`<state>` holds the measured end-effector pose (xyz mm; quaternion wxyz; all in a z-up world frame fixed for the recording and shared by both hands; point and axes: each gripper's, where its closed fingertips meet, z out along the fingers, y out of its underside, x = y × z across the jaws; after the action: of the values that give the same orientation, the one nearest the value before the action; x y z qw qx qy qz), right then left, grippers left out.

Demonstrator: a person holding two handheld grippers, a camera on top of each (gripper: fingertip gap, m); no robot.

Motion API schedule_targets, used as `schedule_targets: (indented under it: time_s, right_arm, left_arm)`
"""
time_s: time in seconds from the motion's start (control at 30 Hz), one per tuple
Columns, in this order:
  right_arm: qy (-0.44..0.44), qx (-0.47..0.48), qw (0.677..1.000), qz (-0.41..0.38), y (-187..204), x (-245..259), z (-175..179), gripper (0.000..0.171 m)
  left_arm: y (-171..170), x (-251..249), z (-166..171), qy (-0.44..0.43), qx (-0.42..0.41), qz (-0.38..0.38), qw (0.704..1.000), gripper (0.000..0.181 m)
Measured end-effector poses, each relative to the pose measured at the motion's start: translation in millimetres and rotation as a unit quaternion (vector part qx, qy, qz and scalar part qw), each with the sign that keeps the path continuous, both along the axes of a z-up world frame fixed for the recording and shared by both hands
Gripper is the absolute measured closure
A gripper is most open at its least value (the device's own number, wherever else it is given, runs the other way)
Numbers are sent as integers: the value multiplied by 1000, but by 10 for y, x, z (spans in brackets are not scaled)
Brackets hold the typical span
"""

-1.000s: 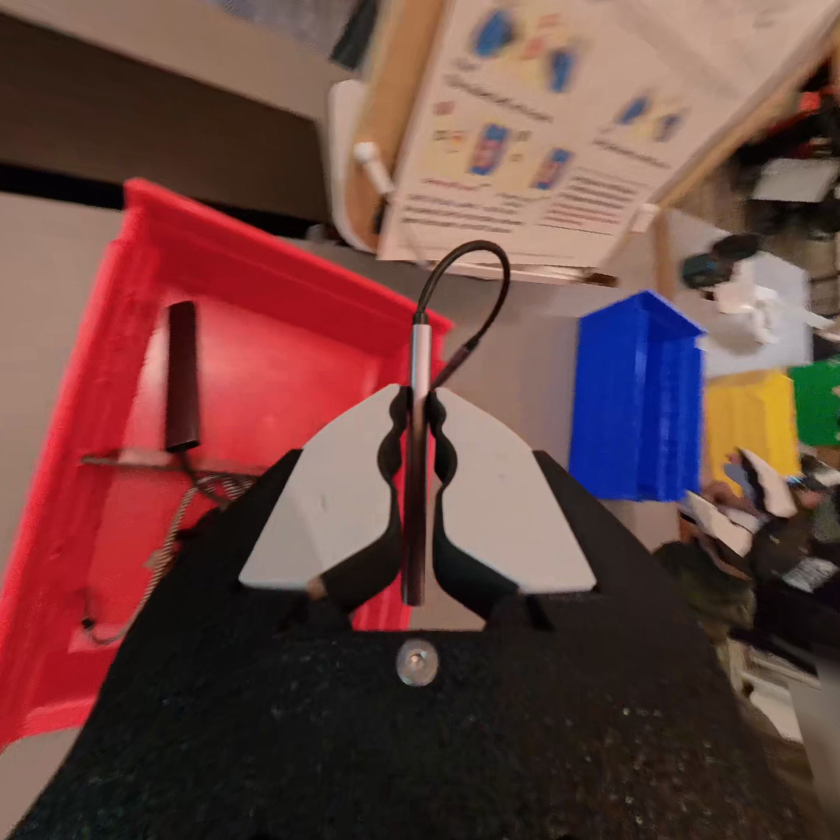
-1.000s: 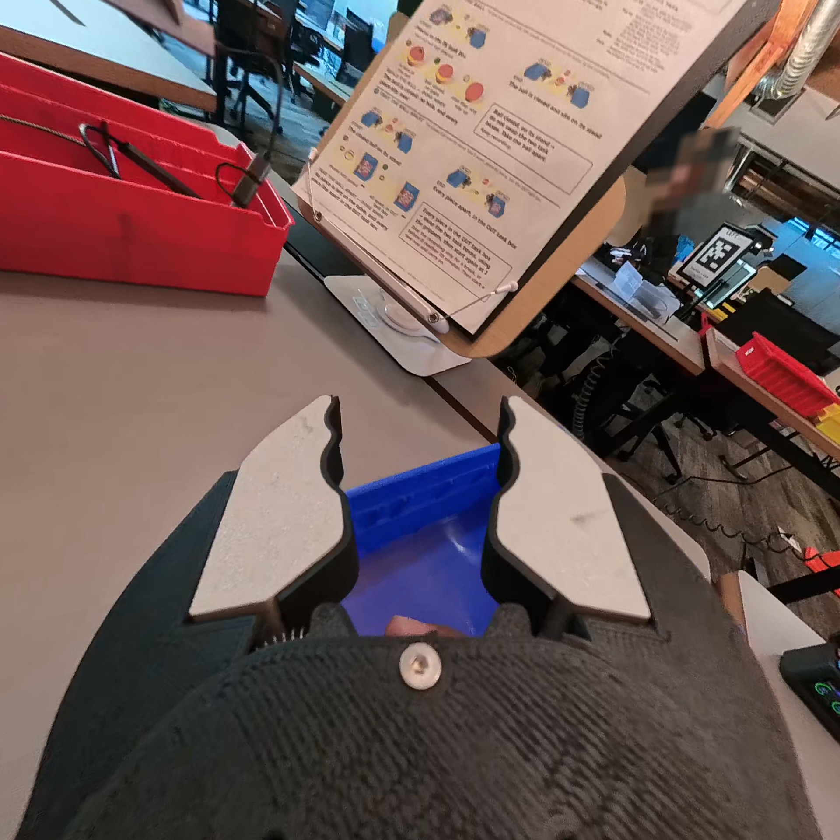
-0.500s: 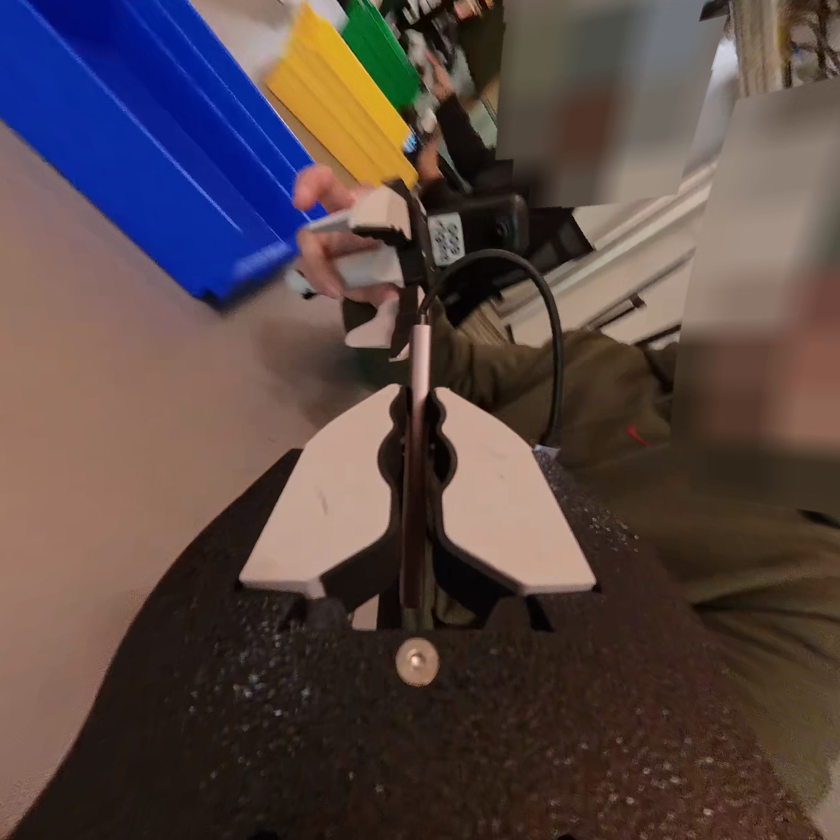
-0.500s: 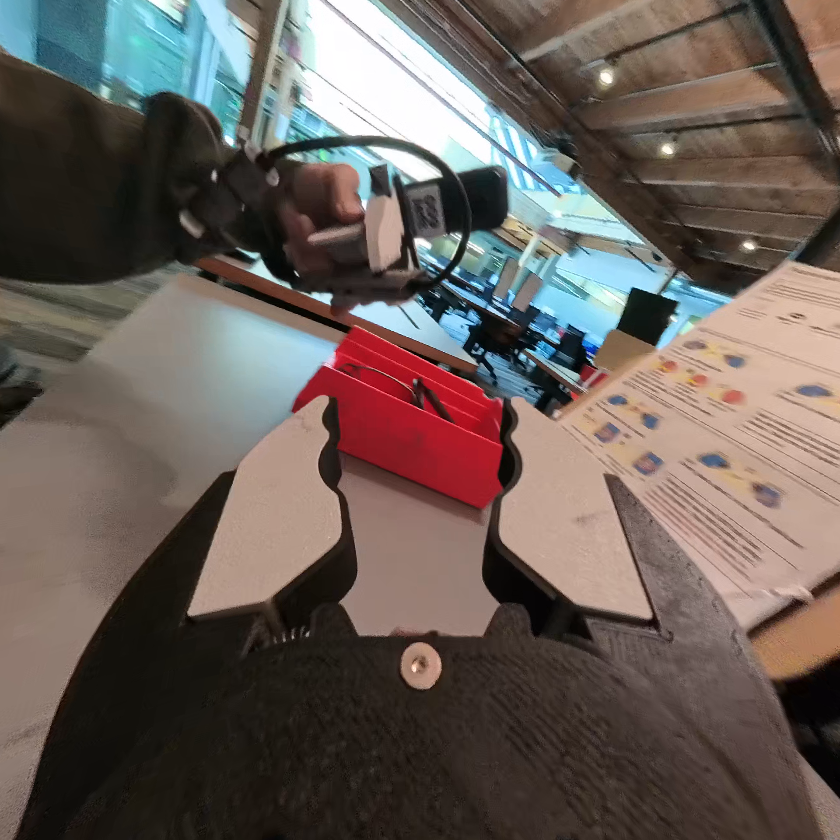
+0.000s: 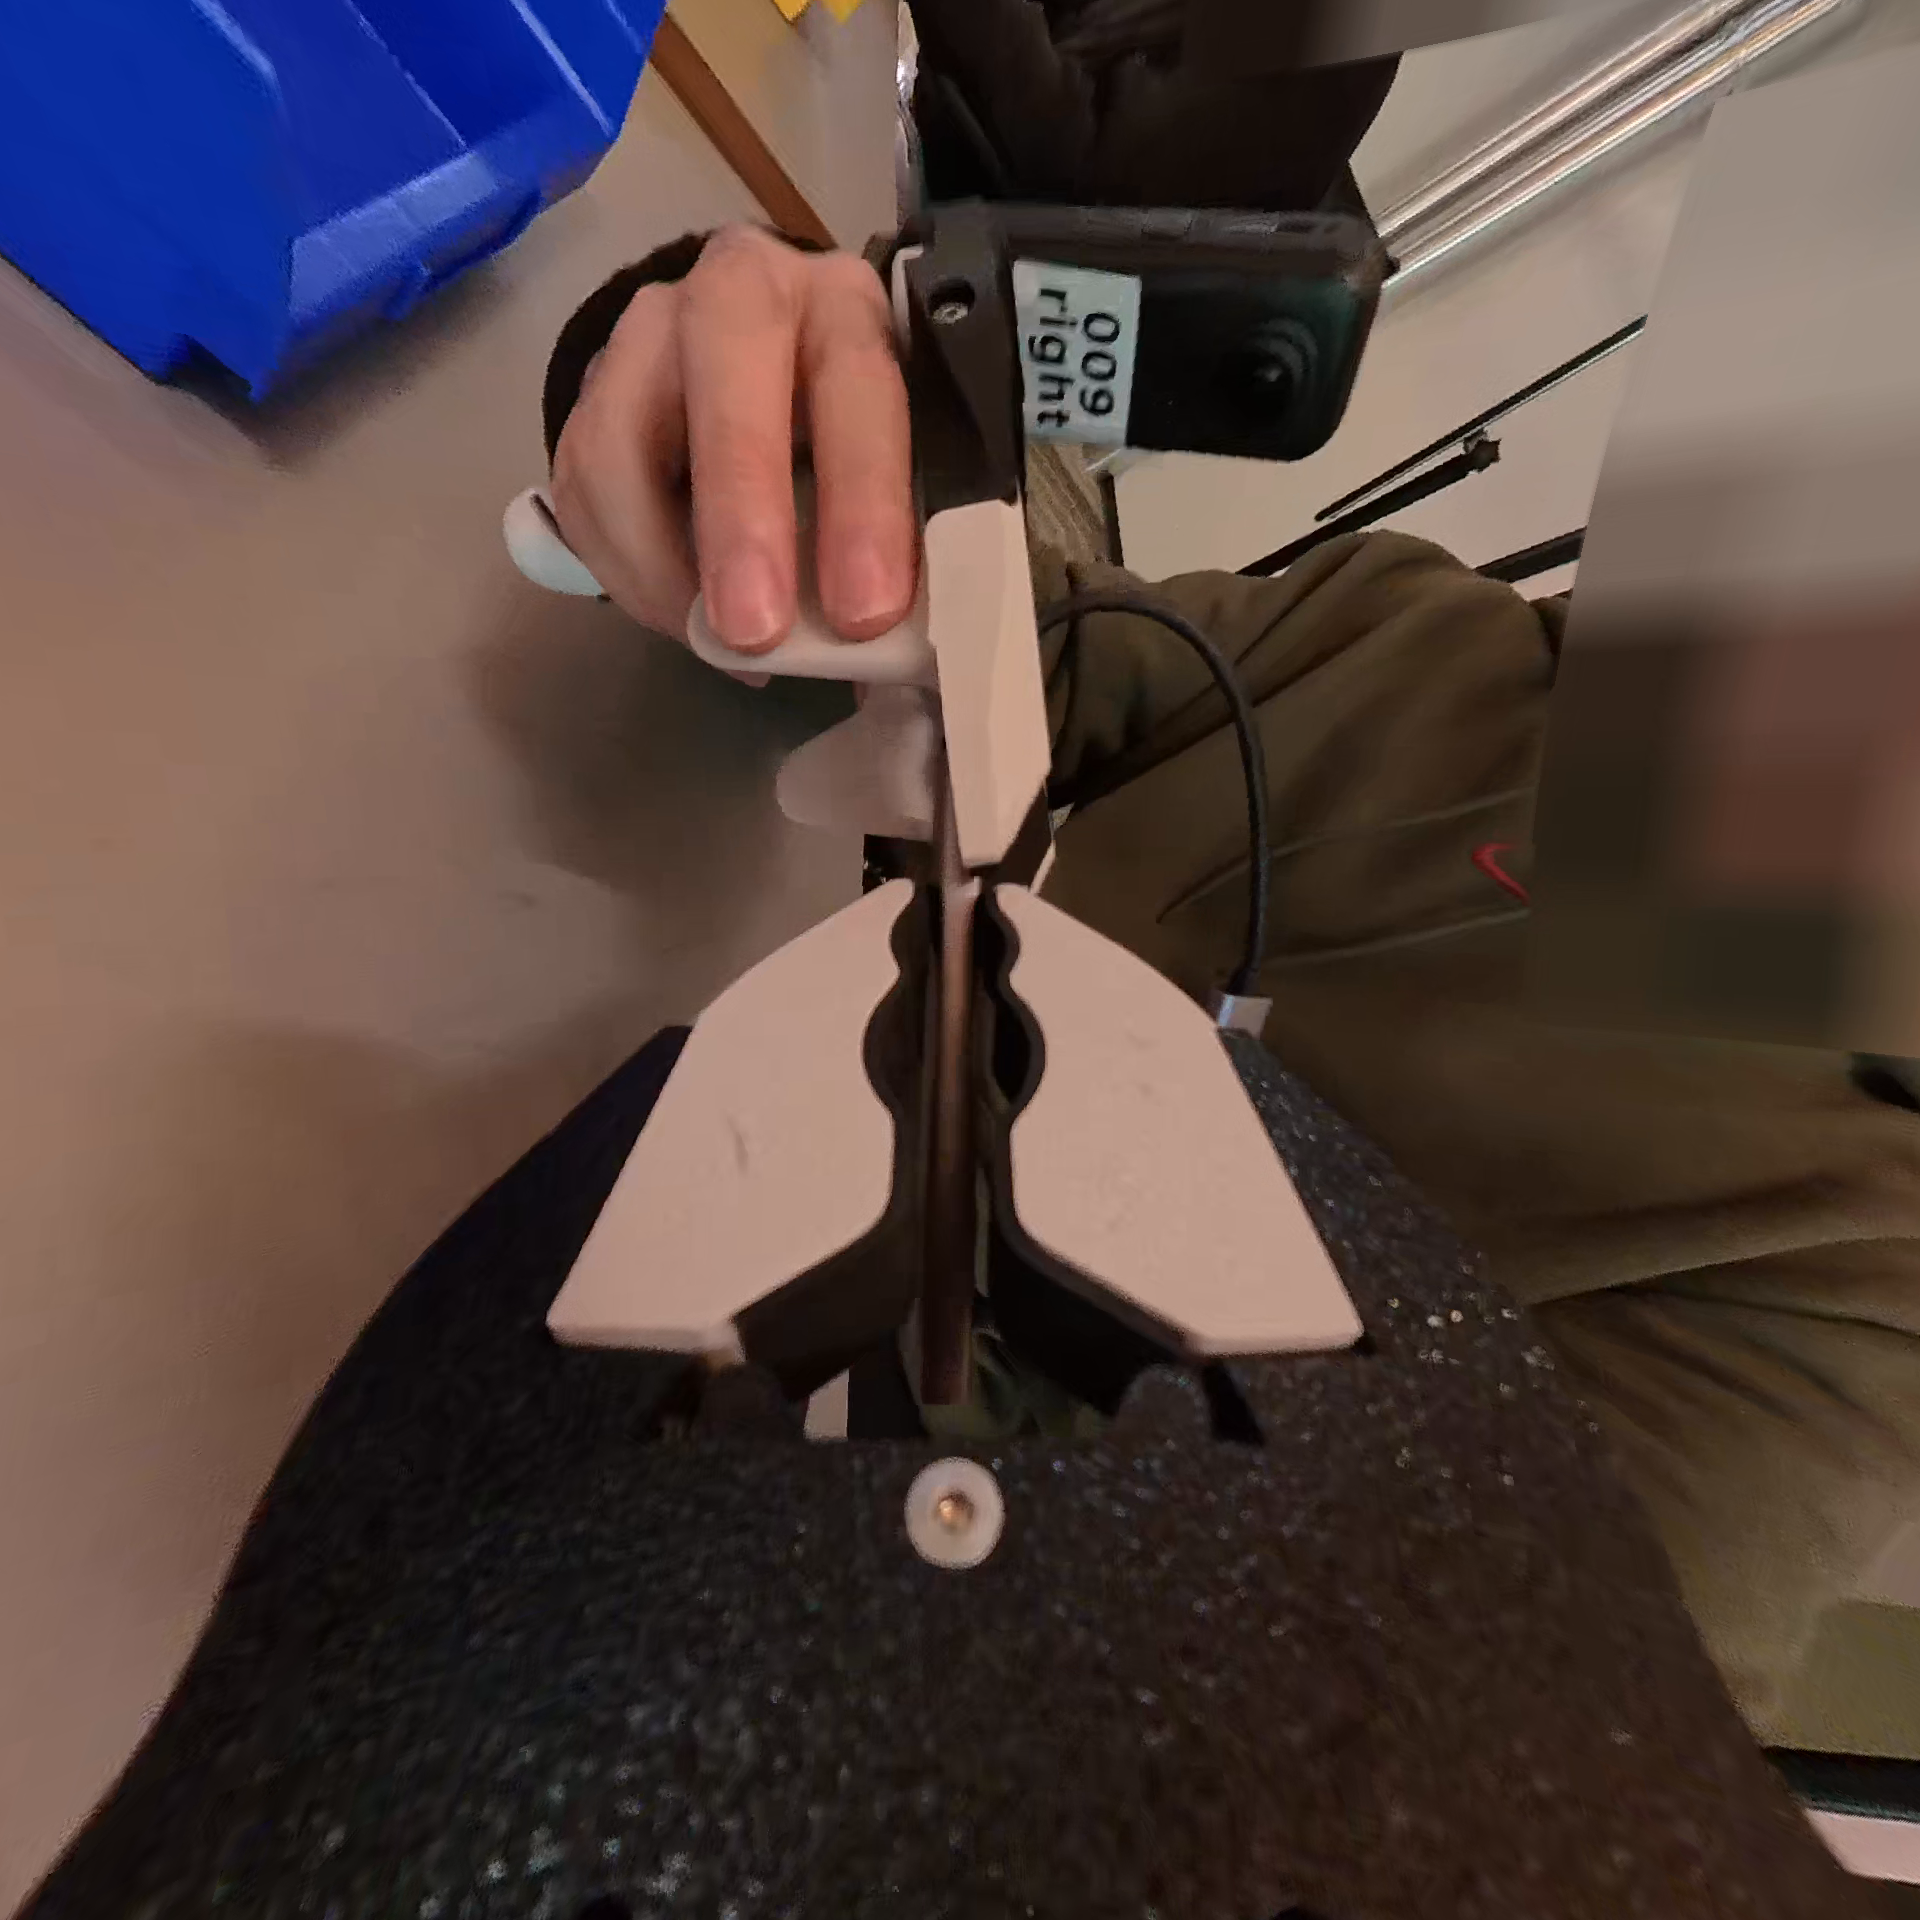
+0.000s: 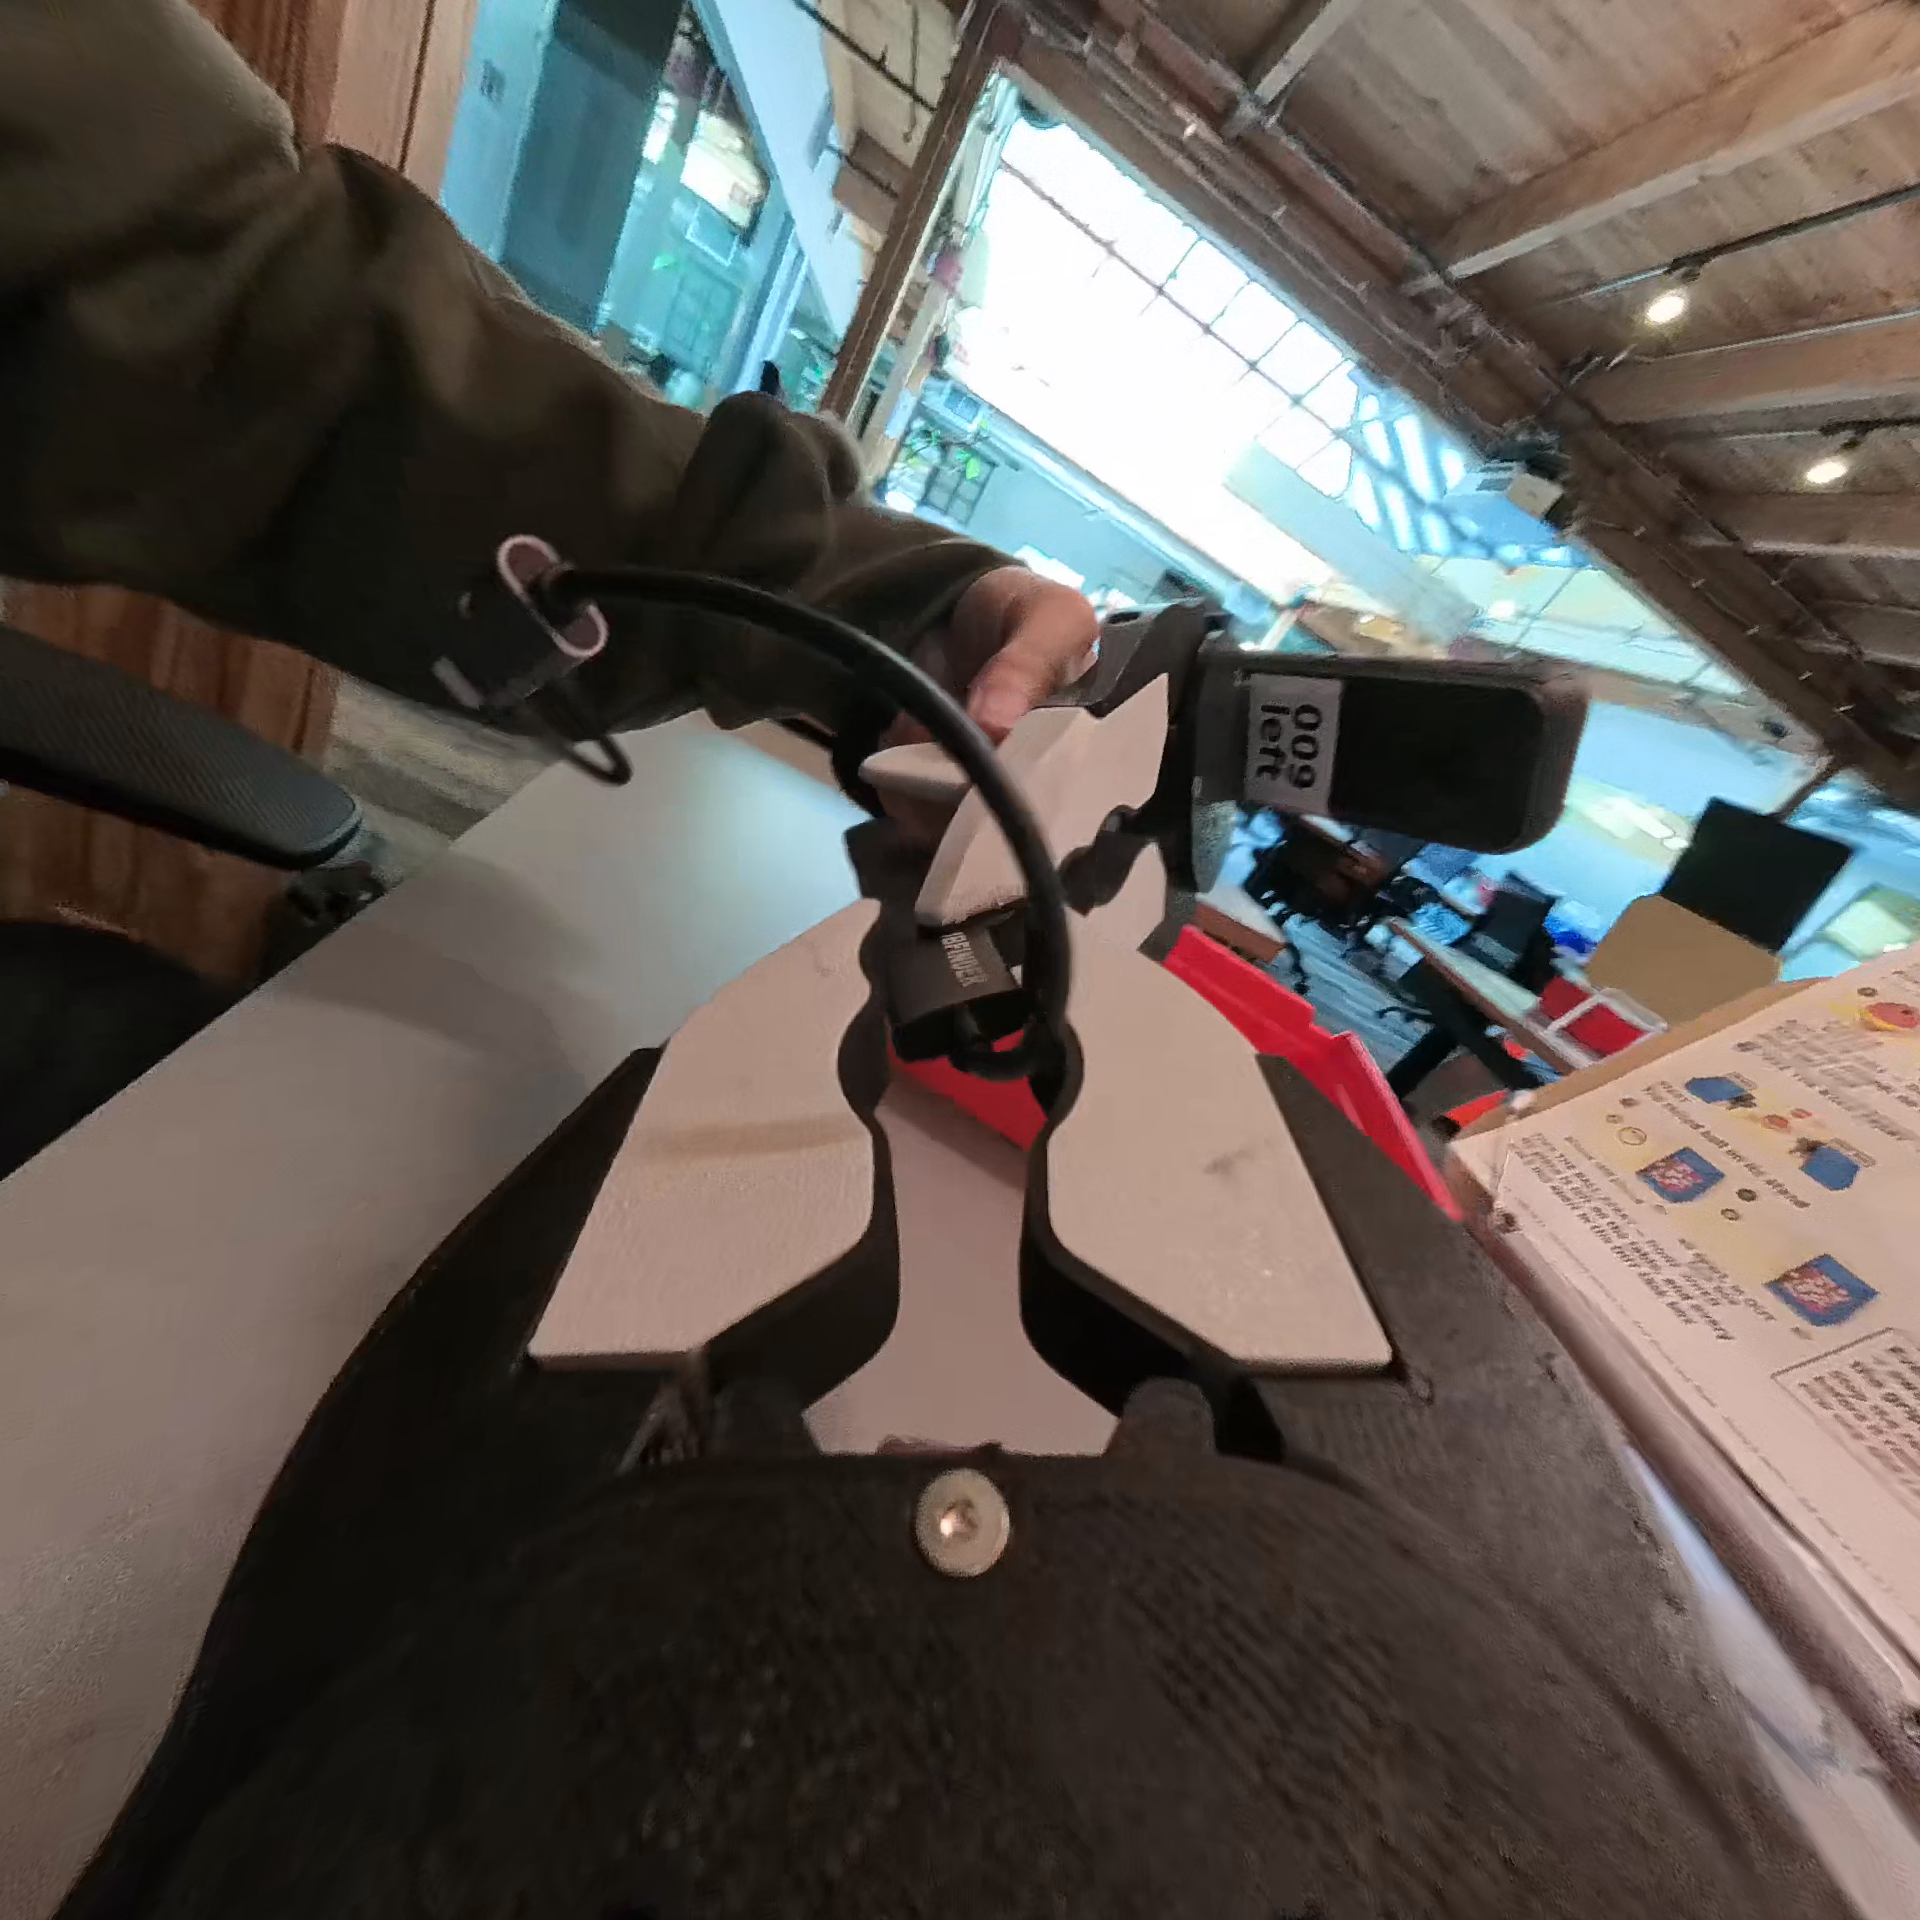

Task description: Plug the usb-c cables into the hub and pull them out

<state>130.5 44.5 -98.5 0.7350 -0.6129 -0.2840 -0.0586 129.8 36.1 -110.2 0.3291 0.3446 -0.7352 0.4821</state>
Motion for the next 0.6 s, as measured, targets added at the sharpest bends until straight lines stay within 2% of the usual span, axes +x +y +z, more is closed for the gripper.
schedule_targets:
  time_s: [0.03,0.37,0.5,0.6]
  right_arm:
    - [3,-14,1000,10,-9,-9,-39,150]
    - [0,-40,999,18,19,-22,-179,144]
    - [-4,-45,999,3,54,2,-180,146]
    - [29,-46,998,-28,103,106,-148,146]
  left_arm:
    - [-5,-6,-32,8,4,-3,1000,173]
    - [23,-27,-79,30,3,-9,999,173]
    - [51,-3,-71,32,-4,7,999,173]
    - [97,110,-24,6,-20,47,999,173]
